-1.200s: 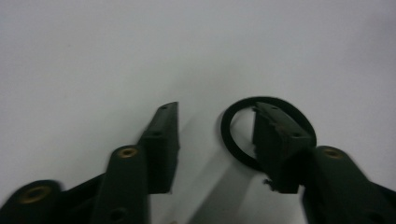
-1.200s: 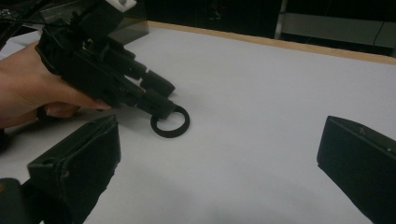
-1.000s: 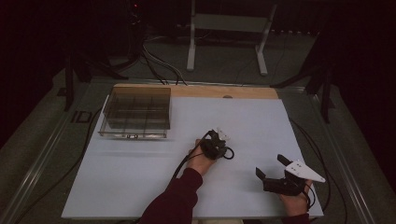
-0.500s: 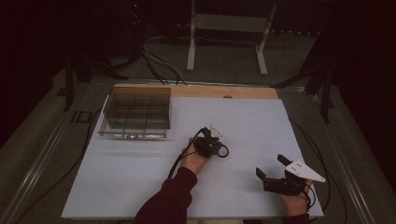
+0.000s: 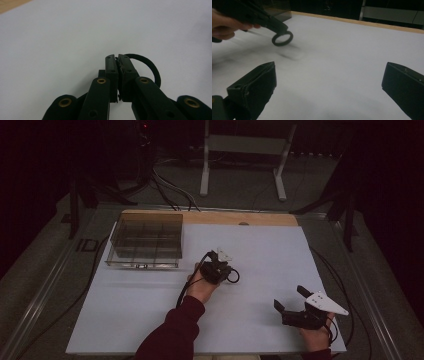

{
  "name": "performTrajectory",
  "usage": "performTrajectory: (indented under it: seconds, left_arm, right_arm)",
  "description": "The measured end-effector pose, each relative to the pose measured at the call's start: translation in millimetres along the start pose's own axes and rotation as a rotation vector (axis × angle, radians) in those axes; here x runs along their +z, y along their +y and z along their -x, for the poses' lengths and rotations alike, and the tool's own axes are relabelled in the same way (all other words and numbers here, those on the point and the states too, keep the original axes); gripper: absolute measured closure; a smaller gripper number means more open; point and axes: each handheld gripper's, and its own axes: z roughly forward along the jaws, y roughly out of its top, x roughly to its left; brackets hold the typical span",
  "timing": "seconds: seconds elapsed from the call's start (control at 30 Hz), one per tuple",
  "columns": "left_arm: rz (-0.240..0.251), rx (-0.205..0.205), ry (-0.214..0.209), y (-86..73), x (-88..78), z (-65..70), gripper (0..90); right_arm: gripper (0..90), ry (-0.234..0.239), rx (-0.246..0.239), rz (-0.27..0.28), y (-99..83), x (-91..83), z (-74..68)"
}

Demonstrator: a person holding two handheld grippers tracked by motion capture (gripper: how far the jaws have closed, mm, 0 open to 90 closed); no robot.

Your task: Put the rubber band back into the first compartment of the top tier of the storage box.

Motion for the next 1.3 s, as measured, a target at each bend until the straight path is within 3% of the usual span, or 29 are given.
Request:
performTrajectory:
  seconds: [0.57,1.3]
  left_arm:
    - [0.038,0.0,0.02,19.1,-27.0,-7.9,88.4]
    - [0.079,-0.01,0.039,38.4,-46.2,-19.2,88.4]
  right_arm:
    - [0.0,0.003,-0.001,0.001,0.1,-0.4,-0.7]
    - [0.0,0.005,-0.003,0.003,0.2,-0.8,-1.5]
